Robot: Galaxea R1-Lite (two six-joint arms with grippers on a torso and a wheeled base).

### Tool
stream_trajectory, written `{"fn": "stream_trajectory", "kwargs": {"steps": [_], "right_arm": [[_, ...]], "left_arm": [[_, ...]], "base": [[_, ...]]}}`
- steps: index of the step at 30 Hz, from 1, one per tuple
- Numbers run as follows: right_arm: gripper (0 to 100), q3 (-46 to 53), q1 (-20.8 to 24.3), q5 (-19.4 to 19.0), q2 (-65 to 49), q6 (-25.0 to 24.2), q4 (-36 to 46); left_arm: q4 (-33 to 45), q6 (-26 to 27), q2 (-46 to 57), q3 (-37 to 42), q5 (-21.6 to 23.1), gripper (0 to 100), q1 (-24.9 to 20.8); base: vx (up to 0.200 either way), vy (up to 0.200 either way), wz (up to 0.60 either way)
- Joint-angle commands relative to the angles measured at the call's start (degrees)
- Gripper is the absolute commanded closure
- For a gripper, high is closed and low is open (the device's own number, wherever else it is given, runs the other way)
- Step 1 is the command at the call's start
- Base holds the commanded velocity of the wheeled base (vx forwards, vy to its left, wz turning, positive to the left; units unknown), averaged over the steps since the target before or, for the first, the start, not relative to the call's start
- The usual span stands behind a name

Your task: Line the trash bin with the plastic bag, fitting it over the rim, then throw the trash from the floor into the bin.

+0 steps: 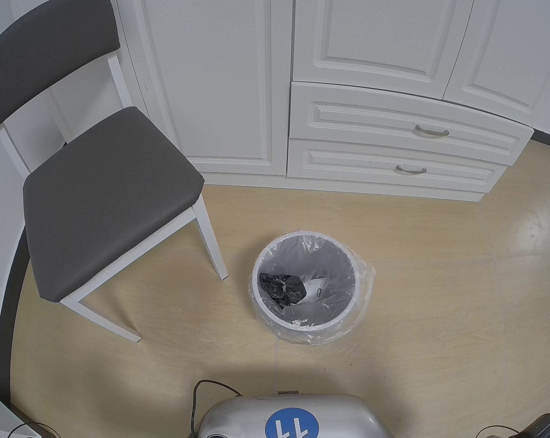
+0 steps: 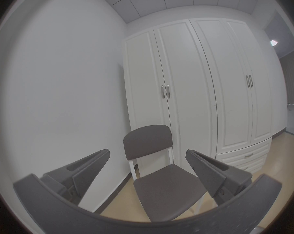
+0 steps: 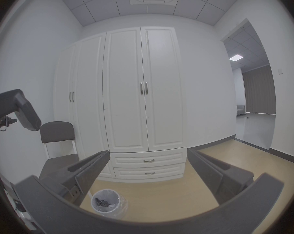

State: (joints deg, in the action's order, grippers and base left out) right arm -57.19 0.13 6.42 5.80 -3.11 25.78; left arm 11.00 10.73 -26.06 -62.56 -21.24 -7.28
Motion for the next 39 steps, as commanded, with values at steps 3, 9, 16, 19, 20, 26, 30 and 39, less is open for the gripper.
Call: {"fn": "stream_trajectory", "kwargs": {"steps": [3,9,16,19,20,26,30,39], "right_arm": [[0,-2.2,0.1,-1.0,-5.3,-0.2,2.0],[0,-3.5,0.0,-1.7,-5.8,-1.1,1.9],[0,-2.9,0.0,-0.8,-5.8,-2.0,3.3],[0,-2.8,0.0,-0.4,-5.8,-2.0,3.3],[0,-2.7,0.0,-0.4,-5.8,-2.0,3.3],[0,-1.6,-0.1,-0.1,-5.8,-2.0,3.5],[0,-0.7,-0.1,2.6,-5.8,-2.0,3.3],[0,-0.2,-0.3,6.1,-5.8,-1.8,2.8]], "left_arm": [[3.1,2.5,0.3,-6.2,0.1,0,0.1],[9.1,6.6,3.3,-9.8,0.0,0,0.6],[20.6,6.6,9.0,-11.5,-0.1,0,0.7],[25.6,6.8,11.8,-11.5,-0.2,0,1.9],[26.7,6.9,12.4,-11.5,-0.2,0,2.7],[31.5,7.0,15.8,-10.9,-0.2,0,5.3],[37.5,7.0,20.4,-10.3,-0.1,0,5.7],[41.2,3.7,26.0,-9.0,0.4,0,7.2]], "base": [[0.0,0.0,0.0],[0.0,0.0,0.0],[0.0,0.0,0.0],[0.0,0.0,0.0],[0.0,0.0,0.0],[0.0,0.0,0.0],[0.0,0.0,0.0],[0.0,0.0,0.0]]}}
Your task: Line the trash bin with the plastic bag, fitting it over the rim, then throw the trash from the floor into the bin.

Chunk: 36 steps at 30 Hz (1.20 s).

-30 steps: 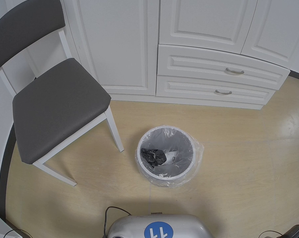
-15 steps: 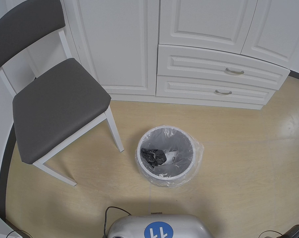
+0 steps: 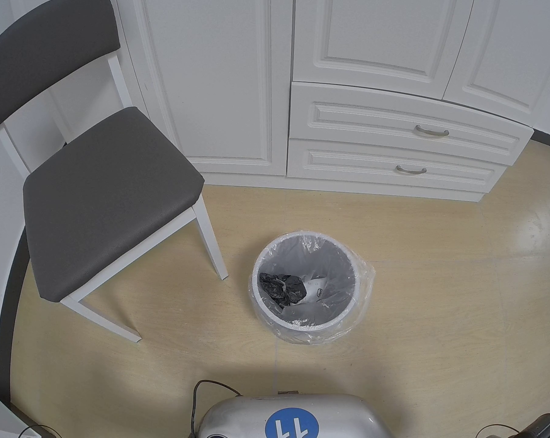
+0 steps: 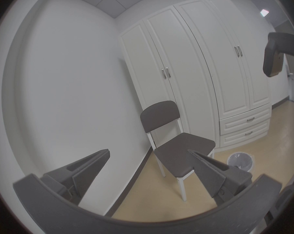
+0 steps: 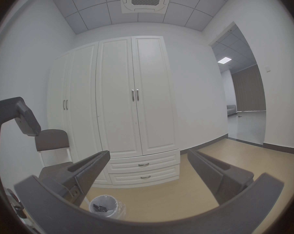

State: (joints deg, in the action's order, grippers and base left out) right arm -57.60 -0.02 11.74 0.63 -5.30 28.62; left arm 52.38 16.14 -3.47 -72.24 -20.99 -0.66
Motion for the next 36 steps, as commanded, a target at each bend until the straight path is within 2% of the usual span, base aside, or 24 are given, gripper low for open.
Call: {"fn": "stream_trajectory", "kwargs": {"steps": [1,5,7,9,11,12,15,16,17,18,19,20,23,28,36], "right_arm": [[0,0.3,-0.2,0.8,-0.6,0.5,-0.1],[0,0.4,-0.2,0.8,-0.6,1.2,-0.1],[0,0.9,-0.2,0.7,-0.6,1.9,-0.2],[0,1.4,-0.2,0.7,-0.6,2.0,-0.9],[0,3.0,-0.2,0.7,-0.6,1.9,-3.0],[0,3.0,-0.2,0.7,-0.6,1.9,-3.0],[0,7.9,-0.2,0.5,-0.6,2.0,-11.7],[0,9.5,-0.2,0.4,-0.6,2.0,-14.4],[0,9.8,-0.2,0.4,-0.6,2.0,-14.8],[0,13.0,-0.2,0.2,-0.6,2.2,-20.4],[0,13.3,-0.2,0.2,-0.6,2.2,-20.7],[0,16.6,-0.2,0.1,-0.6,3.4,-26.1],[0,22.3,-0.2,-1.5,-0.6,6.2,-33.3],[0,29.1,-0.2,-2.5,-0.6,9.6,-40.0],[0,37.8,-0.2,-2.6,-0.5,10.0,-45.9]], "left_arm": [[-0.2,-2.4,3.4,1.0,0.3,0,0.6],[-2.6,-5.8,3.4,5.5,3.8,0,0.6],[-9.5,-7.4,3.4,10.3,7.8,0,0.6],[-15.3,-7.7,3.5,14.6,10.0,0,0.7],[-25.3,-7.9,3.5,22.6,12.0,0,0.7],[-25.3,-7.9,3.5,22.6,12.0,0,0.7],[-44.6,-7.8,3.4,38.1,12.6,0,0.7],[-48.4,-7.7,3.4,41.6,12.7,0,0.7],[-49.0,-7.7,3.4,42.2,12.8,0,0.7],[-54.9,-7.6,3.4,48.1,13.6,0,0.7],[-55.3,-7.6,3.4,48.4,13.7,0,0.7],[-58.9,-7.9,3.4,52.8,15.4,0,0.7],[-61.3,-9.5,3.4,58.0,16.5,0,0.7],[-61.6,-13.4,3.4,62.7,16.9,0,0.7],[-64.2,-13.9,3.4,72.1,17.2,0,0.7]], "base": [[0.0,0.0,0.0],[0.0,0.0,0.0],[0.0,0.0,0.0],[0.0,0.0,0.0],[0.0,0.0,0.0],[0.0,0.0,0.0],[0.0,0.0,0.0],[0.0,0.0,0.0],[0.0,0.0,0.0],[0.0,0.0,0.0],[0.0,0.0,0.0],[0.0,0.0,0.0],[0.0,0.0,0.0],[0.0,0.0,0.0],[0.0,0.0,0.0]]}}
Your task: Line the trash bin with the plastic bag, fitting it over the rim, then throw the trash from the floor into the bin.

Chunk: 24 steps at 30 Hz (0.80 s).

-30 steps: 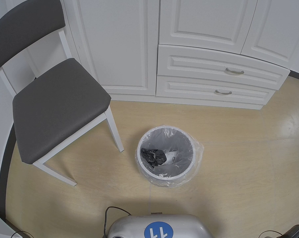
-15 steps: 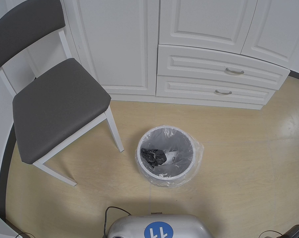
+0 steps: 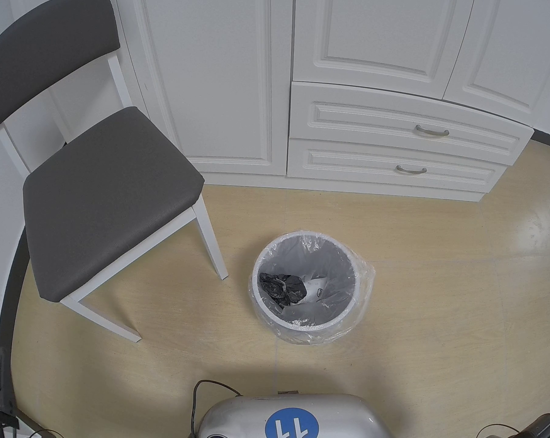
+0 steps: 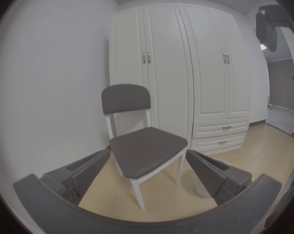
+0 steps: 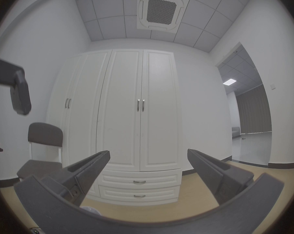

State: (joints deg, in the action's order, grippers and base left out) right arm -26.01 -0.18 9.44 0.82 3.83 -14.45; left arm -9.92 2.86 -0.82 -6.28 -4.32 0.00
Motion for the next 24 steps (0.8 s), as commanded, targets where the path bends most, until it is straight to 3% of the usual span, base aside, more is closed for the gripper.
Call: {"fn": "stream_trajectory", "kwargs": {"steps": [1,7,13,24], "right_arm": [[0,7.1,0.0,-0.3,-0.7,0.8,-3.2],[0,9.7,0.0,-0.4,-0.7,0.8,-4.6],[0,11.0,0.0,-0.5,-0.7,2.1,-4.6],[0,15.9,0.0,-1.8,-0.7,5.0,-10.3]], "left_arm": [[-1.3,-0.8,0.8,6.2,0.4,0,0.0],[6.1,-3.1,0.8,6.2,0.5,0,0.0],[6.3,-5.5,0.8,6.2,1.4,0,0.0],[10.1,-1.1,0.8,6.2,5.5,0,0.0]], "base": [[0.0,0.0,0.0],[0.0,0.0,0.0],[0.0,0.0,0.0],[0.0,0.0,0.0]]}}
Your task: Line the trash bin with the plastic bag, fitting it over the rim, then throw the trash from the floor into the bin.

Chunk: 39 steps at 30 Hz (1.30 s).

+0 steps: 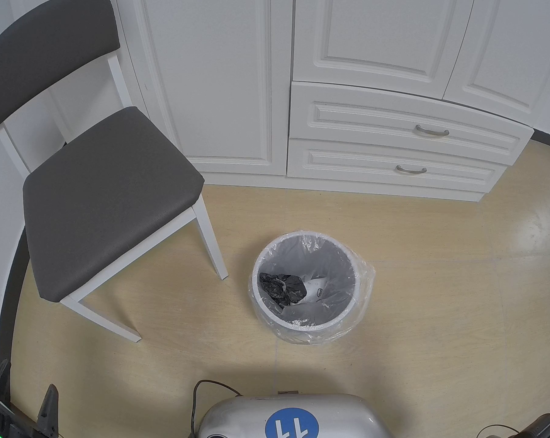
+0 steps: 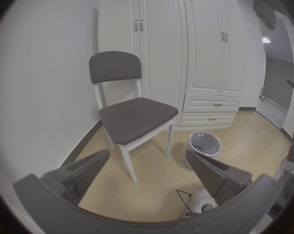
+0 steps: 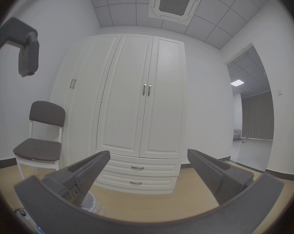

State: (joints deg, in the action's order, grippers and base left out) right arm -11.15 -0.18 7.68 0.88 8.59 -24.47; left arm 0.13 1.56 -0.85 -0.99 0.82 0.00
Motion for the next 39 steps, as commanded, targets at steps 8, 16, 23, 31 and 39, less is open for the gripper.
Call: {"fn": "stream_trajectory", "kwargs": {"steps": [8,16,23,31,39], "right_arm": [[0,4.6,0.0,-4.4,-0.8,0.0,0.1],[0,11.0,0.0,-6.7,-0.9,1.5,4.6],[0,11.1,0.0,-6.6,-0.9,0.3,14.7],[0,11.1,0.0,-6.6,-0.9,-1.5,19.0],[0,11.1,0.0,-5.4,-0.9,-3.1,20.7]], "left_arm": [[0.0,0.0,0.8,0.9,0.5,0,0.0],[0.0,-0.1,0.8,0.9,0.5,0,0.0],[0.0,-0.2,0.8,0.9,0.5,0,0.0],[0.0,-0.2,0.8,0.9,0.5,0,0.0],[0.0,-0.3,0.8,0.9,0.5,0,0.0]], "base": [[0.0,0.0,0.0],[0.0,0.0,0.0],[0.0,0.0,0.0],[0.0,0.0,0.0],[0.0,0.0,0.0]]}}
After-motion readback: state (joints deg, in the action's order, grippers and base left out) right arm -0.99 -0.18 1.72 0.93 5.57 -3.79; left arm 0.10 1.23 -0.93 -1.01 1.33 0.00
